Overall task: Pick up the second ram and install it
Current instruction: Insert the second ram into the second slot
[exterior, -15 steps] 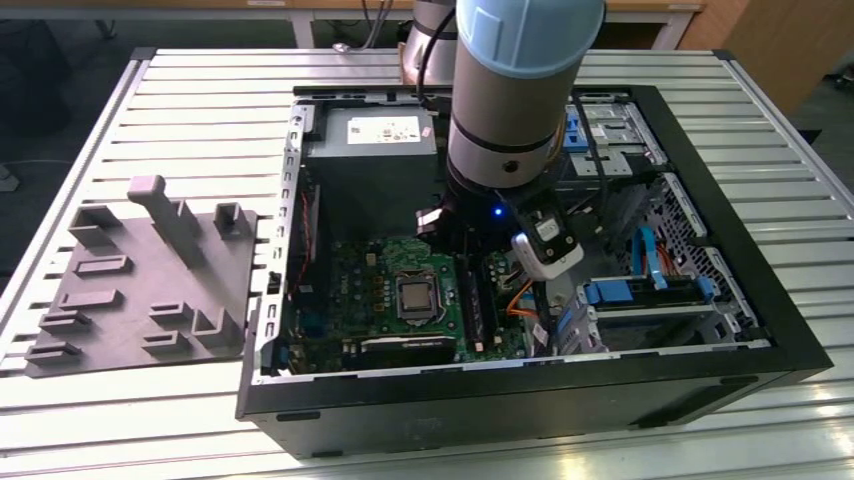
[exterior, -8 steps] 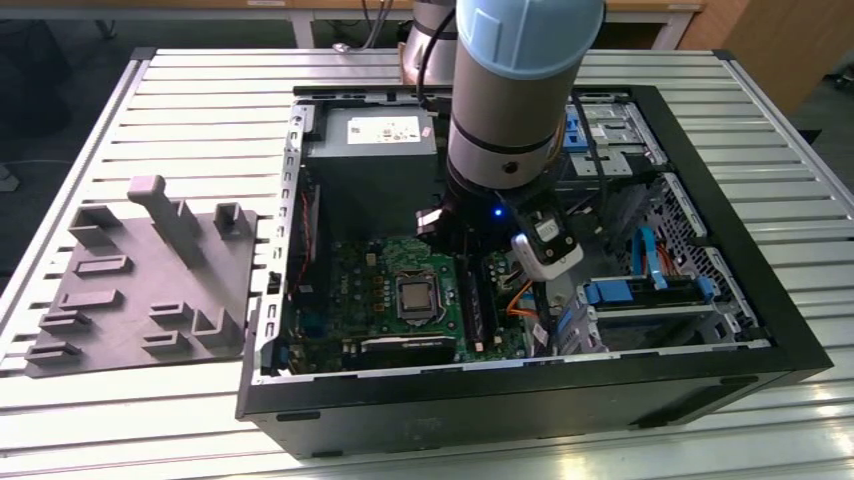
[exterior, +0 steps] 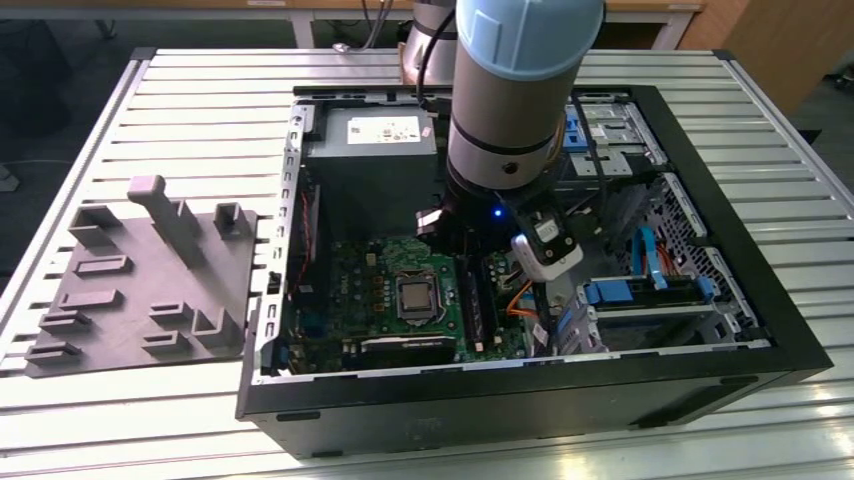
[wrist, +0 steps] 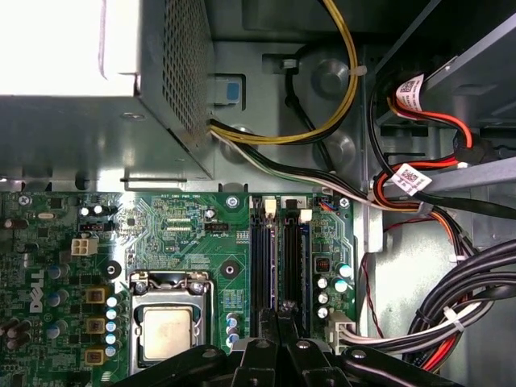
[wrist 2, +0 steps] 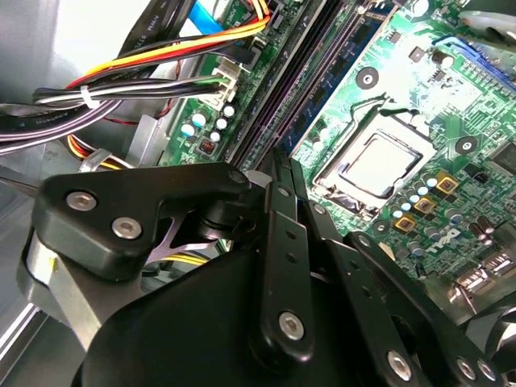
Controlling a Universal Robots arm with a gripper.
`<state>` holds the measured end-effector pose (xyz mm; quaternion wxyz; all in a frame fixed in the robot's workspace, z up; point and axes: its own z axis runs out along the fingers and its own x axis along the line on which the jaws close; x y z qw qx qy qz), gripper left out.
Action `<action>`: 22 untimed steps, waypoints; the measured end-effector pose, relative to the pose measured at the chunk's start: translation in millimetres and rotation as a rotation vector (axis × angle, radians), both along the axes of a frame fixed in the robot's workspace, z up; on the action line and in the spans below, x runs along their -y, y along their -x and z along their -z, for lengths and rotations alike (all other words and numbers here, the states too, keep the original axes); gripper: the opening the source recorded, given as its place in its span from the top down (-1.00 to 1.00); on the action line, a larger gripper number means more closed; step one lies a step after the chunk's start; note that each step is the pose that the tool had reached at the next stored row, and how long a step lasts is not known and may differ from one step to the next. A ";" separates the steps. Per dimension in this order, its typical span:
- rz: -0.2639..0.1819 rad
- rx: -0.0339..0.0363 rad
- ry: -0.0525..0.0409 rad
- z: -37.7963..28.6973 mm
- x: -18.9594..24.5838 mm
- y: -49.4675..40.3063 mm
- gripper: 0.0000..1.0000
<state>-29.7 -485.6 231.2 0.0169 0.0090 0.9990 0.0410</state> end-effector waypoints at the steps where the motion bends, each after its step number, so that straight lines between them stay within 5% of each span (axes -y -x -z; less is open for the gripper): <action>1: 0.000 0.0001 -0.0002 0.3 0.0 0.0 0.77; 22: 0.000 0.0001 -0.0003 1.9 -0.4 0.7 0.77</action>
